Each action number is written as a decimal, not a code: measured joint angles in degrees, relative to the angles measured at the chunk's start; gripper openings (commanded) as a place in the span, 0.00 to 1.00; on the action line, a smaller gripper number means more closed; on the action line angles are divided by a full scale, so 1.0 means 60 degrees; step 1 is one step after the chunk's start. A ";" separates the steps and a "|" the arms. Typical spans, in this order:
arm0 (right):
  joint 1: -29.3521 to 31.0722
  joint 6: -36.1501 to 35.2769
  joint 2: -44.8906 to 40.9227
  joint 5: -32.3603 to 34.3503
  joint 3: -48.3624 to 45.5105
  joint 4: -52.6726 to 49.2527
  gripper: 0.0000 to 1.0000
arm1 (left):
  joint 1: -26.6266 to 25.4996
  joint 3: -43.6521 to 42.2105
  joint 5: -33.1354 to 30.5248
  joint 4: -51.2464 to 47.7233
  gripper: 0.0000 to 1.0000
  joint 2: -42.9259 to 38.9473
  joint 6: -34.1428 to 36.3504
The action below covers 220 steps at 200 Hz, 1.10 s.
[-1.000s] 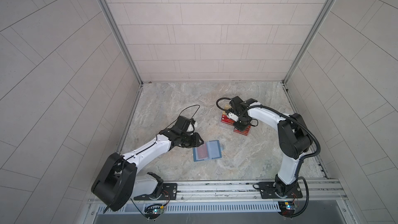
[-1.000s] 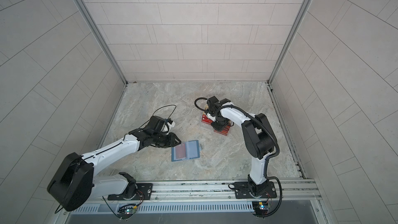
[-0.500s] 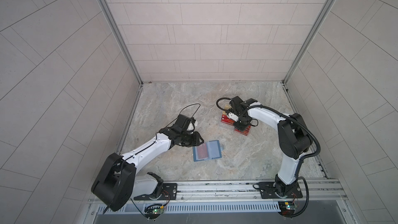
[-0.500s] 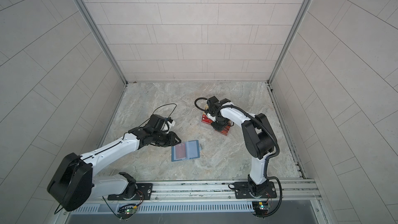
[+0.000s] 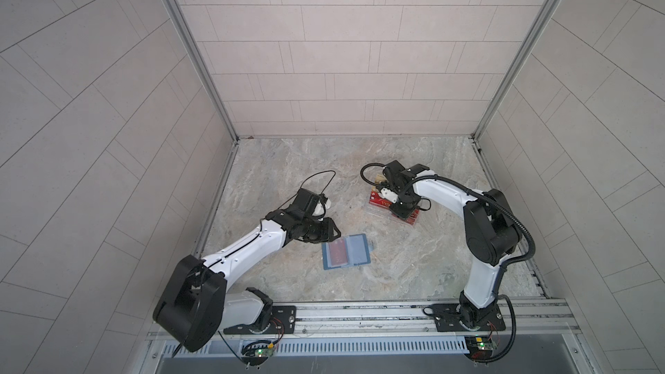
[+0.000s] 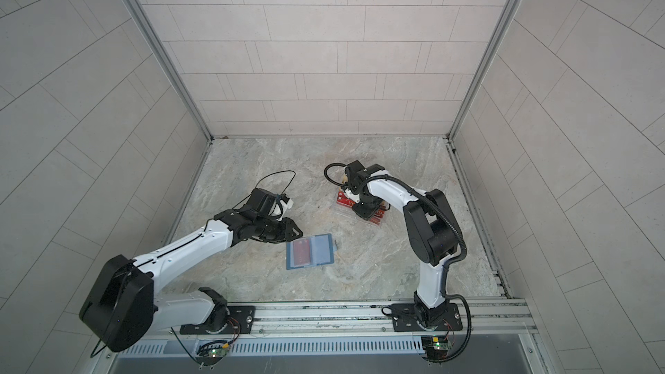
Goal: Put the credit cards into the card holder
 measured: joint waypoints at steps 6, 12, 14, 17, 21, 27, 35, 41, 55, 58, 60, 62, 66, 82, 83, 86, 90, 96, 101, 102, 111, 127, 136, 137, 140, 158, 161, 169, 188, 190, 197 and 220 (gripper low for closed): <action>0.0000 0.0000 0.0000 0.0000 0.0000 0.0000 0.12 | 0.0000 0.0000 0.0000 -0.0004 0.34 0.0000 0.0000; 0.0000 -0.0004 0.0000 0.0000 0.0000 0.0000 0.11 | 0.0000 0.0000 0.0000 -0.0011 0.34 0.0000 0.0000; 0.0000 -0.0004 0.0000 0.0000 0.0000 0.0000 0.11 | 0.0000 0.0000 0.0000 -0.0015 0.34 0.0000 0.0000; 0.0000 -0.0011 0.0000 0.0000 0.0000 0.0000 0.11 | 0.0000 0.0000 -0.0004 -0.0022 0.34 0.0000 0.0004; 0.0000 -0.0015 0.0000 -0.0004 0.0000 0.0000 0.11 | 0.0000 0.0000 -0.0004 -0.0029 0.34 0.0000 0.0004; 0.0004 -0.0026 0.0000 -0.0004 0.0000 0.0000 0.11 | 0.0000 0.0000 -0.0007 -0.0040 0.34 0.0000 0.0004; 0.0004 -0.0033 0.0000 -0.0015 0.0000 0.0000 0.11 | 0.0000 0.0000 -0.0007 -0.0058 0.34 0.0000 0.0004; 0.0004 -0.0040 0.0000 -0.0025 0.0000 0.0000 0.11 | 0.0000 0.0000 -0.0007 -0.0066 0.34 0.0000 0.0004; 0.0004 -0.0076 0.0000 -0.0033 0.0000 -0.0004 0.10 | 0.0000 0.0000 -0.0007 -0.0080 0.34 -0.0004 0.0004; 0.0004 -0.0084 0.0000 -0.0033 0.0000 -0.0004 0.10 | 0.0000 0.0000 -0.0011 -0.0084 0.34 -0.0004 0.0004; 0.0004 -0.0087 0.0000 -0.0033 0.0000 -0.0004 0.10 | 0.0000 0.0000 -0.0011 -0.0087 0.34 -0.0004 0.0000; 0.0004 -0.0095 0.0000 -0.0033 0.0000 -0.0004 0.10 | 0.0000 0.0000 -0.0011 -0.0091 0.34 -0.0007 0.0000; 0.0004 -0.0106 0.0000 -0.0036 0.0000 -0.0007 0.09 | 0.0000 0.0000 -0.0015 -0.0095 0.34 -0.0007 0.0000; 0.0004 -0.0168 -0.0004 -0.0036 0.0000 -0.0004 0.08 | 0.0000 0.0000 -0.0033 -0.0106 0.34 -0.0011 0.0000; 0.0004 -0.0175 -0.0004 -0.0036 0.0000 -0.0004 0.08 | 0.0000 0.0000 -0.0036 -0.0106 0.34 -0.0011 0.0000; 0.0004 -0.0178 -0.0004 -0.0040 0.0000 -0.0004 0.08 | 0.0000 0.0000 -0.0036 -0.0106 0.34 -0.0011 0.0000; 0.0004 -0.0182 -0.0004 -0.0058 0.0000 -0.0004 0.08 | 0.0000 0.0000 -0.0036 -0.0109 0.34 -0.0011 0.0000; 0.0004 -0.0182 -0.0004 -0.0080 0.0000 -0.0022 0.08 | 0.0000 0.0000 -0.0040 -0.0109 0.34 -0.0011 0.0000; 0.0004 -0.0182 -0.0004 -0.0076 0.0000 -0.0029 0.07 | 0.0000 0.0000 -0.0040 -0.0109 0.34 -0.0011 0.0000; 0.0004 -0.0182 -0.0004 -0.0073 0.0000 -0.0029 0.07 | 0.0000 0.0000 -0.0040 -0.0109 0.34 -0.0011 0.0000; 0.0004 -0.0182 -0.0007 -0.0073 0.0000 -0.0025 0.07 | 0.0000 0.0000 -0.0040 -0.0109 0.34 -0.0011 0.0000; 0.0018 -0.0182 -0.0011 -0.0080 0.0000 -0.0033 0.07 | 0.0000 0.0000 -0.0040 -0.0109 0.34 -0.0015 -0.0004; 0.0018 -0.0182 -0.0015 -0.0091 0.0000 -0.0033 0.07 | 0.0000 0.0000 -0.0040 -0.0109 0.34 -0.0015 -0.0004; 0.0018 -0.0182 -0.0015 -0.0091 0.0000 -0.0033 0.07 | 0.0000 0.0000 -0.0040 -0.0109 0.34 -0.0015 -0.0004; 0.0018 -0.0182 -0.0015 -0.0095 0.0000 -0.0036 0.07 | 0.0000 0.0000 -0.0044 -0.0109 0.34 -0.0015 -0.0007; 0.0018 -0.0182 -0.0018 -0.0106 0.0000 -0.0036 0.07 | 0.0000 0.0000 -0.0066 -0.0117 0.34 -0.0073 -0.0007; 0.0018 -0.0182 -0.0022 -0.0106 0.0000 -0.0036 0.06 | 0.0000 0.0000 -0.0073 -0.0117 0.34 -0.0091 -0.0007; 0.0018 -0.0186 -0.0029 -0.0106 0.0000 -0.0036 0.06 | 0.0000 0.0000 -0.0076 -0.0124 0.34 -0.0131 -0.0007; 0.0018 -0.0189 -0.0051 -0.0109 0.0000 -0.0036 0.05 | 0.0000 0.0000 -0.0087 -0.0127 0.35 -0.0182 -0.0011; 0.0018 -0.0189 -0.0062 -0.0106 0.0000 -0.0033 0.06 | 0.0000 0.0000 -0.0087 -0.0127 0.35 -0.0182 -0.0011; 0.0018 -0.0197 -0.0087 -0.0109 0.0000 -0.0029 0.05 | 0.0000 0.0000 -0.0091 -0.0131 0.35 -0.0182 -0.0015; 0.0018 -0.0204 -0.0295 -0.0142 0.0000 -0.0022 0.05 | 0.0000 0.0000 -0.0117 -0.0146 0.35 -0.0182 -0.0015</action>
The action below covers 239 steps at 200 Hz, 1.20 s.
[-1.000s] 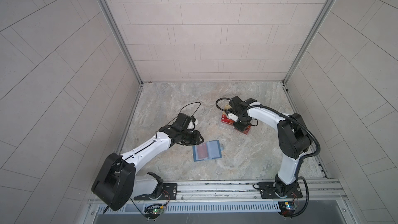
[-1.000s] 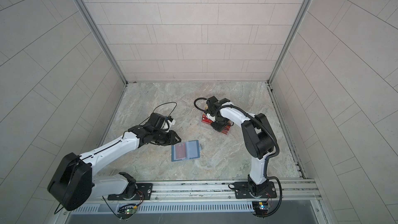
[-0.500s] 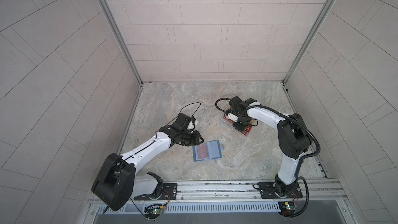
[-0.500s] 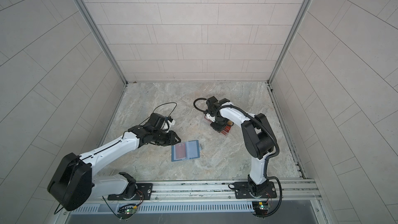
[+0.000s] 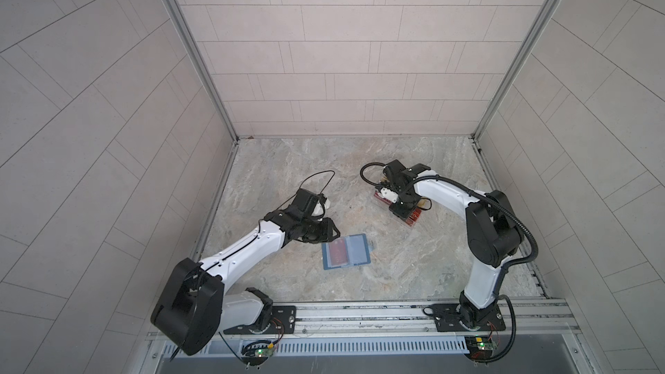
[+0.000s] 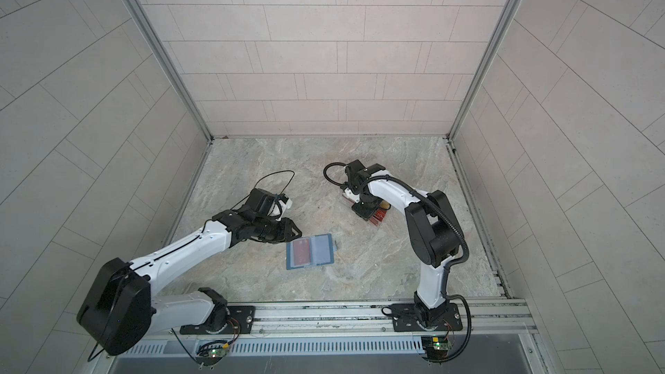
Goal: Put the credit cards into the card holder
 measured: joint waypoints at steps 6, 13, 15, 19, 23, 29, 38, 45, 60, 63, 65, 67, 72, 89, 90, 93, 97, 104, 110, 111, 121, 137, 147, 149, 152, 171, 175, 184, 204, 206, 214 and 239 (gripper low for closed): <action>0.0000 0.0000 -0.0073 -0.0011 0.0000 0.0000 0.05 | 0.0000 0.0000 0.0000 -0.0018 0.35 0.0000 0.0000; 0.0000 0.0000 -0.0164 -0.0033 0.0000 0.0000 0.04 | 0.0000 0.0000 -0.0004 -0.0033 0.35 0.0000 0.0000; 0.0000 0.0000 -0.0189 -0.0044 0.0000 -0.0004 0.04 | 0.0000 0.0000 -0.0007 -0.0033 0.35 0.0000 0.0000; 0.0000 0.0000 -0.0248 -0.0051 0.0000 -0.0011 0.04 | 0.0000 0.0000 -0.0011 -0.0036 0.35 0.0000 0.0000; 0.0000 0.0000 -0.0302 -0.0069 0.0004 -0.0015 0.04 | 0.0000 0.0000 -0.0022 -0.0040 0.35 0.0000 0.0000; 0.0000 0.0004 -0.0372 -0.0080 0.0007 -0.0025 0.04 | 0.0000 0.0000 -0.0029 -0.0040 0.35 0.0000 0.0000; 0.0000 0.0011 -0.0470 -0.0087 0.0087 -0.0120 0.04 | 0.0000 0.0000 -0.0036 -0.0036 0.35 -0.0007 0.0000; 0.0000 0.0036 -0.0532 -0.0102 0.0186 -0.0186 0.03 | 0.0000 -0.0007 -0.0051 -0.0029 0.35 -0.0018 0.0000; 0.0000 0.0138 -0.0681 -0.0135 0.0452 -0.0288 0.02 | 0.0000 -0.0076 -0.0124 -0.0007 0.34 -0.0080 0.0000; 0.0000 0.0153 -0.0721 -0.0157 0.0492 -0.0299 0.02 | 0.0000 -0.0098 -0.0142 -0.0004 0.34 -0.0095 0.0000; 0.0000 0.0186 -0.0758 -0.0171 0.0521 -0.0302 0.01 | 0.0000 -0.0117 -0.0164 -0.0007 0.34 -0.0109 0.0000; 0.0000 0.0226 -0.0801 -0.0186 0.0543 -0.0306 0.01 | 0.0000 -0.0135 -0.0178 -0.0007 0.34 -0.0124 0.0000; 0.0000 0.0284 -0.0900 -0.0266 0.0590 -0.0313 0.01 | 0.0000 -0.0193 -0.0229 -0.0011 0.33 -0.0160 0.0000; 0.0000 0.0627 -0.1348 -0.0732 0.0645 -0.0331 0.00 | 0.0000 -0.0375 -0.0433 -0.0025 0.31 -0.0280 0.0007; 0.0000 0.0656 -0.1381 -0.0787 0.0645 -0.0335 0.00 | 0.0000 -0.0390 -0.0455 -0.0029 0.31 -0.0291 0.0007; 0.0004 0.0758 -0.1468 -0.0896 0.0641 -0.0331 0.00 | 0.0000 -0.0419 -0.0495 -0.0029 0.31 -0.0310 0.0000; 0.0004 0.0863 -0.1588 -0.1100 0.0627 -0.0317 0.00 | -0.0004 -0.0463 -0.0568 -0.0029 0.31 -0.0342 0.0007; 0.0004 0.1096 -0.1825 -0.1497 0.0576 -0.0248 0.00 | -0.0015 -0.0528 -0.0692 -0.0051 0.31 -0.0404 0.0007; 0.0015 0.1290 -0.2007 -0.1789 0.0484 -0.0138 0.00 | -0.0055 -0.0579 -0.0823 -0.0073 0.31 -0.0466 0.0007; 0.0022 0.1370 -0.2055 -0.1869 0.0452 -0.0102 0.00 | -0.0069 -0.0590 -0.0852 -0.0080 0.31 -0.0481 0.0004; 0.0062 0.1840 -0.2382 -0.2448 0.0164 0.0168 0.00 | -0.0131 -0.0663 -0.1111 -0.0117 0.30 -0.0597 0.0007; 0.0215 0.2634 -0.2798 -0.3330 -0.0441 0.0729 0.00 | -0.0288 -0.0787 -0.1453 -0.0138 0.30 -0.0794 -0.0015; 0.0382 0.3202 -0.2925 -0.3872 -0.0878 0.1126 0.00 | -0.0393 -0.0878 -0.1647 -0.0135 0.30 -0.0914 -0.0058; 0.0415 0.3308 -0.2940 -0.3971 -0.0954 0.1206 0.00 | -0.0404 -0.0896 -0.1679 -0.0131 0.30 -0.0936 -0.0069; 0.0474 0.3464 -0.2947 -0.4120 -0.1071 0.1337 0.00 | -0.0423 -0.0922 -0.1712 -0.0127 0.30 -0.0965 -0.0073; 0.0841 0.4557 -0.2932 -0.5002 -0.1869 0.2328 0.00 | -0.0532 -0.1093 -0.1963 -0.0109 0.29 -0.1137 -0.0182; 0.0936 0.4827 -0.2911 -0.5191 -0.2040 0.2572 0.00 | -0.0550 -0.1122 -0.2000 -0.0102 0.29 -0.1162 -0.0204; 0.1126 0.5329 -0.2871 -0.5508 -0.2361 0.3096 0.00 | -0.0568 -0.1184 -0.2076 -0.0076 0.29 -0.1220 -0.0255; 0.1515 0.6291 -0.2696 -0.6000 -0.2841 0.4153 0.00 | -0.0637 -0.1326 -0.2175 0.0011 0.30 -0.1286 -0.0321; 0.1552 0.6400 -0.2663 -0.6047 -0.2881 0.4262 0.00 | -0.0648 -0.1344 -0.2171 0.0025 0.30 -0.1286 -0.0321; 0.1679 0.6750 -0.2561 -0.6233 -0.3005 0.4699 0.00 | -0.0674 -0.1424 -0.2171 0.0084 0.30 -0.1286 -0.0353; 0.1902 0.7734 -0.2113 -0.6604 -0.3308 0.5971 0.00 | -0.0831 -0.1647 -0.2146 0.0237 0.25 -0.1271 -0.0444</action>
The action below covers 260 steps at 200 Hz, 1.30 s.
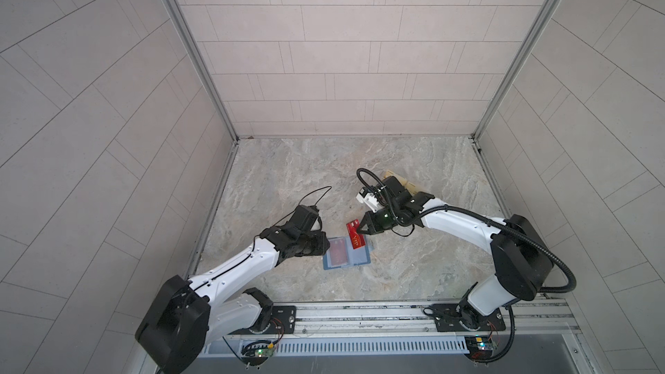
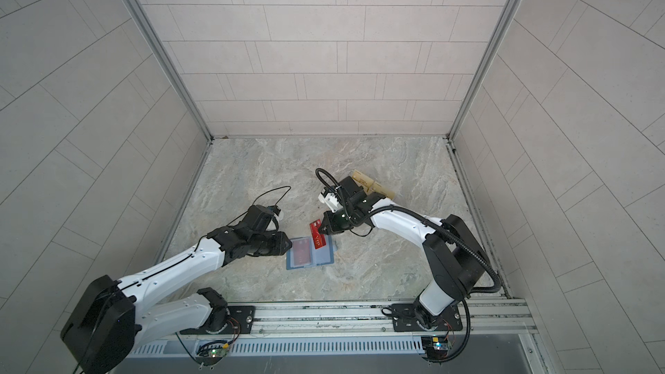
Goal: Put the credit cards into the card holder
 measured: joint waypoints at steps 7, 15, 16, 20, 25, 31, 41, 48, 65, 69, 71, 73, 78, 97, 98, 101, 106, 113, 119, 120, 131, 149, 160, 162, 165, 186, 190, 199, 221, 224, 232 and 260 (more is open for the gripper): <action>0.0055 0.0200 0.0175 -0.0051 -0.0040 0.0266 0.00 | -0.0058 -0.0036 0.0011 0.0047 0.23 0.0022 -0.0033; 0.0098 0.0379 0.0339 -0.0084 -0.0095 0.0543 0.00 | -0.0117 -0.0066 0.0022 0.0124 0.21 0.0055 -0.0062; 0.0106 0.0408 0.0361 -0.0084 -0.0109 0.0590 0.00 | -0.0120 -0.0066 0.0025 0.0131 0.20 0.0055 -0.0051; 0.0127 0.0517 0.0441 -0.0098 -0.0160 0.0743 0.00 | -0.0149 -0.0069 0.0033 0.0171 0.20 0.0084 -0.0069; 0.0146 0.0616 0.0499 -0.0113 -0.0219 0.0903 0.00 | -0.0193 -0.0073 0.0051 0.0226 0.19 0.0124 -0.0080; 0.0146 0.0747 0.0579 -0.0142 -0.0310 0.1126 0.00 | -0.0251 -0.0080 0.0055 0.0302 0.18 0.0171 -0.0120; 0.0149 0.0918 0.0681 -0.0171 -0.0433 0.1402 0.00 | -0.0331 -0.0091 0.0062 0.0437 0.17 0.0277 -0.0168; 0.0153 0.1013 0.0765 -0.0186 -0.0510 0.1581 0.00 | -0.0393 -0.0106 0.0080 0.0532 0.15 0.0364 -0.0182; 0.0153 0.1173 0.0907 -0.0211 -0.0648 0.1909 0.00 | -0.0495 -0.0117 0.0124 0.0739 0.14 0.0565 -0.0237; 0.0153 0.1202 0.0936 -0.0226 -0.0678 0.1978 0.00 | -0.0514 -0.0117 0.0124 0.0787 0.14 0.0608 -0.0244; 0.0149 0.1209 0.0943 -0.0222 -0.0685 0.2004 0.00 | -0.0525 -0.0117 0.0131 0.0816 0.14 0.0630 -0.0244; 0.0146 0.1220 0.0962 -0.0222 -0.0699 0.2033 0.00 | -0.0532 -0.0117 0.0131 0.0849 0.14 0.0667 -0.0259; 0.0138 0.1242 0.0987 -0.0229 -0.0725 0.2106 0.00 | -0.0554 -0.0117 0.0142 0.0914 0.13 0.0732 -0.0266; 0.0076 0.1275 0.1009 -0.0299 -0.0820 0.2295 0.00 | -0.0616 -0.0113 0.0164 0.1111 0.12 0.1045 -0.0266; 0.0073 0.1279 0.1009 -0.0302 -0.0823 0.2306 0.00 | -0.0619 -0.0113 0.0164 0.1118 0.12 0.1056 -0.0270; 0.0069 0.1275 0.1009 -0.0317 -0.0834 0.2320 0.00 | -0.0627 -0.0113 0.0168 0.1144 0.12 0.1118 -0.0273; 0.0055 0.1275 0.1009 -0.0335 -0.0852 0.2357 0.00 | -0.0634 -0.0113 0.0171 0.1191 0.12 0.1224 -0.0270; 0.0022 0.1275 0.1009 -0.0368 -0.0885 0.2401 0.00 | -0.0637 -0.0113 0.0186 0.1246 0.11 0.1348 -0.0270; 0.0000 0.1275 0.1009 -0.0379 -0.0911 0.2422 0.00 | -0.0637 -0.0109 0.0193 0.1279 0.11 0.1446 -0.0270; -0.0007 0.1275 0.1009 -0.0379 -0.0914 0.2426 0.00 | -0.0637 -0.0109 0.0197 0.1282 0.11 0.1468 -0.0270; -0.0051 0.1275 0.1009 -0.0404 -0.0947 0.2455 0.00 | -0.0637 -0.0109 0.0193 0.1304 0.11 0.1621 -0.0266; -0.0113 0.1275 0.1009 -0.0437 -0.1024 0.2565 0.00 | -0.0637 -0.0113 0.0189 0.1330 0.11 0.1745 -0.0266; -0.0135 0.1279 0.1009 -0.0444 -0.1093 0.2656 0.00 | -0.0637 -0.0113 0.0186 0.1351 0.10 0.1781 -0.0266; -0.0138 0.1279 0.1009 -0.0448 -0.1104 0.2670 0.00 | -0.0637 -0.0113 0.0186 0.1355 0.10 0.1785 -0.0266; -0.0142 0.1282 0.1009 -0.0452 -0.1126 0.2699 0.00 | -0.0641 -0.0113 0.0182 0.1366 0.10 0.1789 -0.0266; -0.0142 0.1351 0.1024 -0.0550 -0.1286 0.2911 0.00 | -0.0637 -0.0113 0.0153 0.1432 0.10 0.1861 -0.0266; -0.0142 0.1366 0.1027 -0.0557 -0.1311 0.2940 0.00 | -0.0637 -0.0113 0.0149 0.1432 0.10 0.1872 -0.0266; -0.0142 0.1392 0.1042 -0.0576 -0.1370 0.2987 0.00 | -0.0637 -0.0113 0.0138 0.1435 0.10 0.1891 -0.0266; -0.0142 0.1461 0.1042 -0.0601 -0.1428 0.3067 0.00 | -0.0637 -0.0117 0.0106 0.1443 0.10 0.1891 -0.0270; -0.0142 0.1464 0.1042 -0.0605 -0.1428 0.3078 0.00 | -0.0637 -0.0120 0.0102 0.1443 0.10 0.1891 -0.0270; -0.0142 0.1486 0.1042 -0.0623 -0.1428 0.3118 0.00 | -0.0637 -0.0135 0.0087 0.1446 0.10 0.1891 -0.0270; -0.0138 0.1523 0.1042 -0.0652 -0.1504 0.3304 0.00 | -0.0637 -0.0186 0.0080 0.1464 0.10 0.1891 -0.0273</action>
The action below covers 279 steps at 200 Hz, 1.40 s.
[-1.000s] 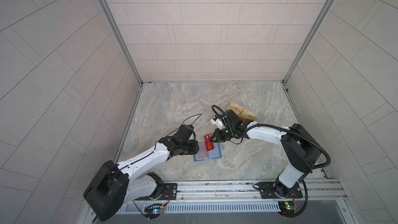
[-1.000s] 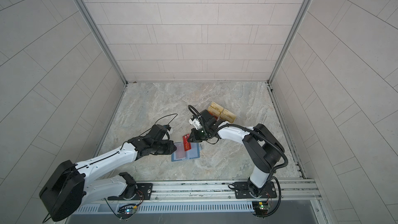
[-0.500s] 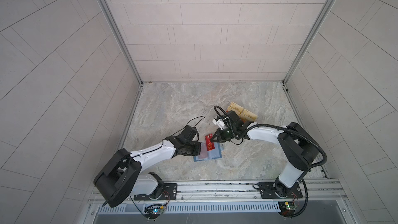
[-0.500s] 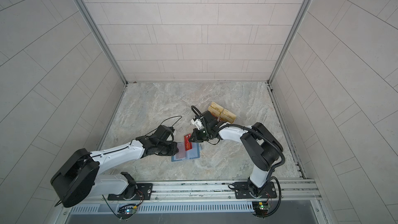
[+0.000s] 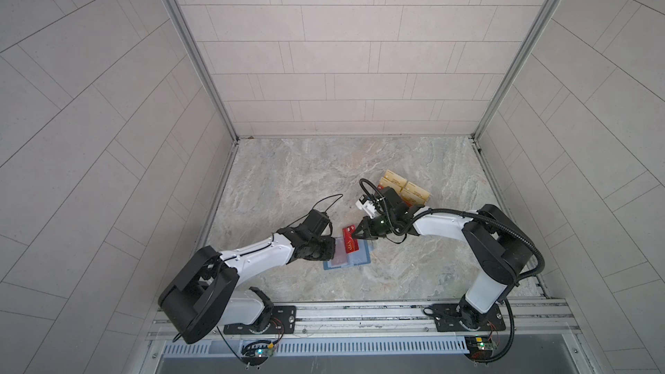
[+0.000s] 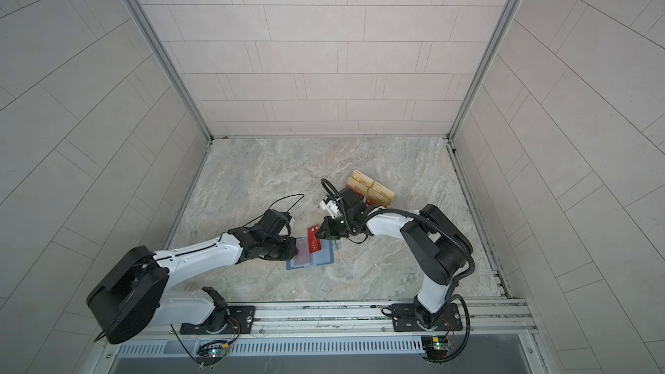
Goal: Put the credit cards into the card holder
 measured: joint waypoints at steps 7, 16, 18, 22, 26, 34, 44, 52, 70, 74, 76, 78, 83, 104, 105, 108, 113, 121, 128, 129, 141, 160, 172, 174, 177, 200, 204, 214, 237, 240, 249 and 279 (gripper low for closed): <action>-0.0004 0.0004 0.0000 -0.0004 -0.0036 0.0007 0.00 | 0.0000 -0.0004 0.0000 0.0000 0.10 -0.0004 -0.0004; -0.0004 0.0004 0.0000 -0.0004 -0.0076 0.0015 0.00 | 0.0000 -0.0007 0.0000 0.0004 0.10 -0.0007 -0.0015; -0.0004 0.0004 0.0000 -0.0004 -0.0087 0.0015 0.00 | -0.0004 -0.0007 0.0000 0.0007 0.10 -0.0007 -0.0022; 0.0000 0.0007 0.0000 -0.0004 -0.0106 0.0022 0.00 | 0.0000 -0.0011 0.0004 0.0007 0.10 -0.0011 -0.0029; -0.0004 0.0007 0.0000 -0.0004 -0.0127 0.0033 0.00 | 0.0000 -0.0015 0.0004 0.0011 0.10 -0.0011 -0.0033; 0.0000 0.0011 0.0000 -0.0004 -0.0164 0.0047 0.00 | 0.0000 -0.0018 0.0000 0.0018 0.11 -0.0018 -0.0033; 0.0000 0.0022 0.0000 -0.0004 -0.0189 0.0076 0.00 | 0.0000 -0.0022 0.0004 0.0025 0.11 -0.0018 -0.0036; 0.0004 0.0051 0.0000 -0.0007 -0.0189 0.0106 0.00 | 0.0000 -0.0022 0.0004 0.0033 0.11 -0.0018 -0.0036; 0.0025 0.0113 0.0004 -0.0011 -0.0189 0.0233 0.00 | 0.0000 -0.0036 0.0007 0.0058 0.11 -0.0018 -0.0040; 0.0029 0.0127 0.0007 -0.0011 -0.0189 0.0259 0.00 | -0.0004 -0.0040 0.0004 0.0066 0.11 -0.0018 -0.0044; 0.0033 0.0135 0.0007 -0.0011 -0.0189 0.0266 0.00 | -0.0004 -0.0044 0.0004 0.0069 0.11 -0.0018 -0.0044; 0.0036 0.0146 0.0007 -0.0011 -0.0189 0.0273 0.00 | -0.0004 -0.0044 0.0004 0.0069 0.11 -0.0018 -0.0044; 0.0051 0.0153 0.0022 -0.0011 -0.0189 0.0299 0.00 | 0.0000 -0.0044 0.0004 0.0073 0.11 -0.0018 -0.0047; 0.0098 0.0208 0.0109 -0.0011 -0.0189 0.0372 0.00 | -0.0004 -0.0044 0.0000 0.0073 0.12 -0.0018 -0.0044; 0.0098 0.0211 0.0109 -0.0011 -0.0189 0.0375 0.00 | 0.0000 -0.0044 0.0000 0.0073 0.12 -0.0018 -0.0047; 0.0106 0.0215 0.0117 -0.0007 -0.0193 0.0375 0.00 | 0.0000 -0.0044 0.0000 0.0073 0.12 -0.0018 -0.0047; 0.0113 0.0219 0.0124 -0.0011 -0.0197 0.0379 0.00 | -0.0004 -0.0044 0.0000 0.0073 0.12 -0.0018 -0.0044; 0.0113 0.0222 0.0124 -0.0011 -0.0215 0.0404 0.00 | -0.0004 -0.0044 0.0000 0.0073 0.12 -0.0018 -0.0047; 0.0113 0.0222 0.0124 -0.0011 -0.0233 0.0430 0.00 | 0.0000 -0.0044 0.0004 0.0073 0.12 -0.0018 -0.0047; 0.0113 0.0226 0.0124 -0.0011 -0.0233 0.0430 0.00 | 0.0000 -0.0044 0.0000 0.0073 0.12 -0.0018 -0.0047; 0.0113 0.0280 0.0124 -0.0022 -0.0328 0.0572 0.00 | -0.0004 -0.0044 0.0004 0.0076 0.12 -0.0018 -0.0055; 0.0113 0.0448 0.0124 -0.0080 -0.0514 0.0769 0.00 | -0.0004 -0.0044 0.0004 0.0076 0.12 -0.0022 -0.0062; 0.0113 0.0543 0.0124 -0.0109 -0.0627 0.0892 0.00 | -0.0004 -0.0047 0.0004 0.0076 0.12 -0.0025 -0.0062; 0.0113 0.0550 0.0124 -0.0117 -0.0641 0.0903 0.00 | 0.0000 -0.0047 0.0004 0.0076 0.12 -0.0025 -0.0062; 0.0113 0.0586 0.0124 -0.0120 -0.0659 0.0933 0.00 | -0.0004 -0.0051 0.0004 0.0076 0.12 -0.0029 -0.0062; 0.0113 0.0787 0.0124 -0.0149 -0.0809 0.1220 0.00 | -0.0004 -0.0055 0.0000 0.0073 0.12 -0.0036 -0.0062; 0.0113 0.0827 0.0124 -0.0153 -0.0831 0.1257 0.00 | 0.0000 -0.0055 0.0000 0.0073 0.12 -0.0036 -0.0062; 0.0113 0.0918 0.0120 -0.0153 -0.0892 0.1348 0.00 | -0.0004 -0.0055 0.0000 0.0076 0.12 -0.0036 -0.0062; 0.0113 0.1089 0.0102 -0.0157 -0.1035 0.1592 0.00 | 0.0000 -0.0055 0.0000 0.0073 0.13 -0.0036 -0.0062; 0.0113 0.1107 0.0098 -0.0157 -0.1053 0.1632 0.00 | 0.0000 -0.0055 0.0000 0.0073 0.12 -0.0036 -0.0062; 0.0124 0.1162 0.0084 -0.0157 -0.1104 0.1712 0.00 | 0.0000 -0.0055 0.0000 0.0073 0.13 -0.0036 -0.0062; 0.0171 0.1260 0.0084 -0.0186 -0.1191 0.1883 0.00 | 0.0000 -0.0055 0.0000 0.0073 0.13 -0.0044 -0.0062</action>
